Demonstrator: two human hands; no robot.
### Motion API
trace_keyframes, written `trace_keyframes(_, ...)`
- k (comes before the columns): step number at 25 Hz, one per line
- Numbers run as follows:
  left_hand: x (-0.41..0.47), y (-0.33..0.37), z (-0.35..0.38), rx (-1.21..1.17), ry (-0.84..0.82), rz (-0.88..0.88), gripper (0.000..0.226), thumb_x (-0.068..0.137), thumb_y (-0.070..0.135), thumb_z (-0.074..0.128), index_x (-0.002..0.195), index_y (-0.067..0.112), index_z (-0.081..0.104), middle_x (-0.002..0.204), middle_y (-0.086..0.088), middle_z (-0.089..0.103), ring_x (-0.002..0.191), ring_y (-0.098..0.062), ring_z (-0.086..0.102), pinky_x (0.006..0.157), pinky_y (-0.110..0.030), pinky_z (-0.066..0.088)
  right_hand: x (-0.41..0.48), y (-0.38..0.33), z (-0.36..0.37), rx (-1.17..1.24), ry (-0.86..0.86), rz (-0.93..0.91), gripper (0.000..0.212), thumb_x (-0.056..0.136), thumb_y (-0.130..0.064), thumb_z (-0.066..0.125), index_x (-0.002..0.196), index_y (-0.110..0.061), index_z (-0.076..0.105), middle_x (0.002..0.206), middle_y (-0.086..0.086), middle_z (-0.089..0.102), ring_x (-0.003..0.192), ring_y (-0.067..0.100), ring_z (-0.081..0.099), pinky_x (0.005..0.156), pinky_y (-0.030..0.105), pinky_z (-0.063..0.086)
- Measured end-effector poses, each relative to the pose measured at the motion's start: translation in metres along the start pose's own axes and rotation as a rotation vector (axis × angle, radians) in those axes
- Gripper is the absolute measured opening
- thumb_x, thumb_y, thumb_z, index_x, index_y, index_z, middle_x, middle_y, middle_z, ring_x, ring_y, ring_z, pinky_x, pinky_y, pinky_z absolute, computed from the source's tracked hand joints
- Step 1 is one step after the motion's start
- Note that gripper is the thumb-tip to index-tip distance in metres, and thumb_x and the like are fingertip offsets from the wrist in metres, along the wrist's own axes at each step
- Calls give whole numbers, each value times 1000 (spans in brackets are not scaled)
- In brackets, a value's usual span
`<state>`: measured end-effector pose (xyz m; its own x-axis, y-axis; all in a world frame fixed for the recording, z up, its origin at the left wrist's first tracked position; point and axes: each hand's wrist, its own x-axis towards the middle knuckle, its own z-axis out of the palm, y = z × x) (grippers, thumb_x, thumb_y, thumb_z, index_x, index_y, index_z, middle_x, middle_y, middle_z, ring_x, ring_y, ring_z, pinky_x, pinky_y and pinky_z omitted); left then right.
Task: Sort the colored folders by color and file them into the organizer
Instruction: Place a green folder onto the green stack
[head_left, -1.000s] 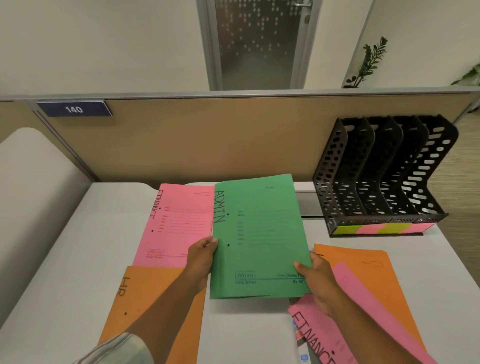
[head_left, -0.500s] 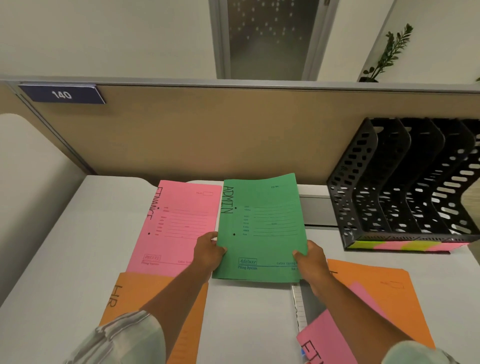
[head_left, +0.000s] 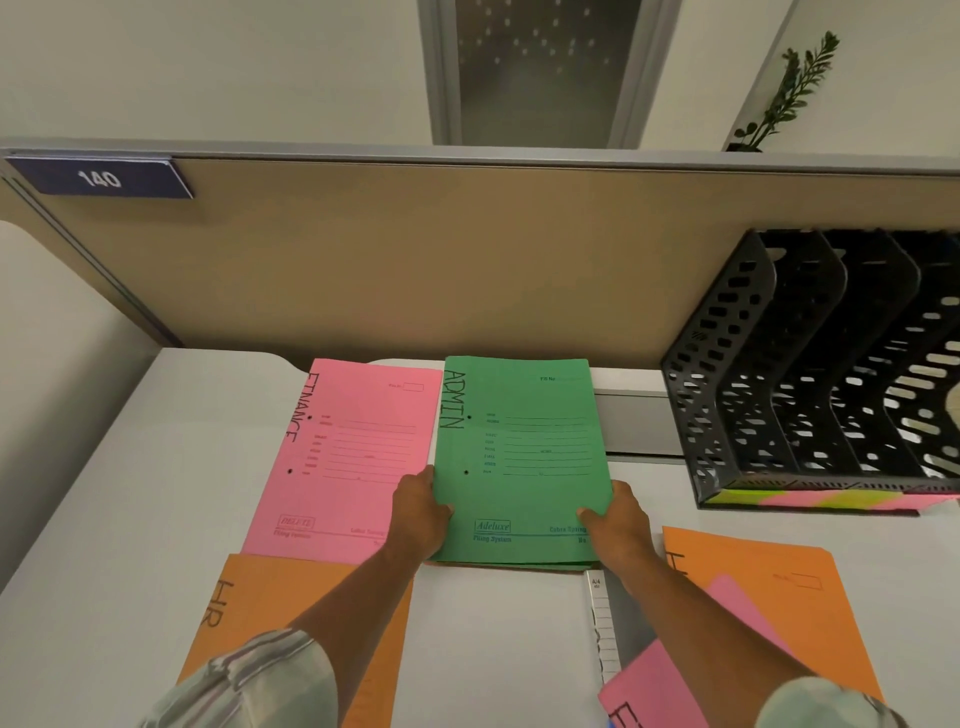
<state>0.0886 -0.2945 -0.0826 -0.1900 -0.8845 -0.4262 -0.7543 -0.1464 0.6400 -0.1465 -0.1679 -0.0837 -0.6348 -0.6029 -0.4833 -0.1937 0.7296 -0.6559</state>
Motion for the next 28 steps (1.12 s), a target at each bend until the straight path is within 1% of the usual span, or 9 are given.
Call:
trace_keyframes(3, -1, 1, 5, 55, -12, -29, 29, 91, -14, 59, 114, 3, 64, 112, -13, 65, 101, -29, 68, 64, -18, 51, 0, 3, 1, -120, -13, -19, 34, 94, -9, 68, 123, -8, 51, 118, 12, 65, 92, 24, 61, 61, 27, 49)
trace_keyframes(5, -5, 2, 7, 124, -13, -40, 25, 95, -10, 56, 116, 4, 59, 116, -11, 56, 104, -27, 62, 70, -21, 53, -2, 3, 1, -193, -24, -35, 36, 92, -14, 70, 122, -8, 52, 119, 13, 59, 98, 26, 61, 76, 37, 57)
trace_keyframes(7, -9, 2, 10, 182, -14, -19, 30, 97, -8, 52, 125, 4, 56, 121, -11, 50, 108, -25, 55, 83, -28, 57, -7, 5, 0, -326, -36, -41, 40, 91, -23, 71, 124, -11, 51, 118, 10, 54, 107, 29, 59, 90, 47, 56)
trace_keyframes(10, -17, 1, 13, 320, -31, 64, 38, 95, -4, 49, 132, 4, 52, 137, -17, 49, 124, -32, 49, 102, -43, 56, -14, 8, -2, -458, -66, -77, 45, 92, -32, 67, 129, -15, 49, 122, 7, 54, 115, 28, 57, 96, 48, 51)
trace_keyframes(12, -22, -2, 14, 444, -69, 113, 49, 96, 5, 53, 145, 6, 44, 154, -19, 40, 140, -36, 41, 112, -47, 48, -21, 9, -4, -514, -76, -121, 48, 93, -34, 64, 134, -16, 46, 126, 7, 54, 117, 28, 56, 96, 46, 50)
trace_keyframes(15, -31, -8, 19, 616, -148, 171, 78, 101, 21, 54, 166, 6, 15, 176, -19, 2, 162, -39, 8, 130, -48, 20, -33, 18, -6, -640, -45, -280, 56, 95, -41, 61, 141, -16, 40, 135, 4, 52, 122, 26, 53, 100, 46, 47)
trace_keyframes(18, -43, -11, 27, 682, -193, 209, 86, 105, 33, 52, 168, 7, 0, 176, -18, -11, 164, -37, -9, 132, -48, 4, -44, 29, -9, -686, -23, -427, 70, 98, -51, 53, 152, -11, 32, 148, 5, 44, 134, 24, 46, 111, 48, 42)
trace_keyframes(22, -70, -8, 37, 708, -194, 257, 85, 107, 44, 48, 168, 6, 2, 176, -21, -10, 163, -39, -9, 133, -48, 3, -63, 41, -17, -746, 0, -487, 82, 100, -59, 43, 161, -9, 20, 166, 9, 27, 151, 23, 28, 123, 50, 28)
trace_keyframes(28, -119, 5, 55, 685, -200, 313, 84, 109, 53, 42, 169, 7, 5, 177, -18, -5, 164, -37, -7, 134, -47, 3, -103, 73, -40, -698, 8, -472, 86, 99, -63, 42, 162, -11, 18, 168, 9, 24, 154, 26, 25, 125, 51, 23)
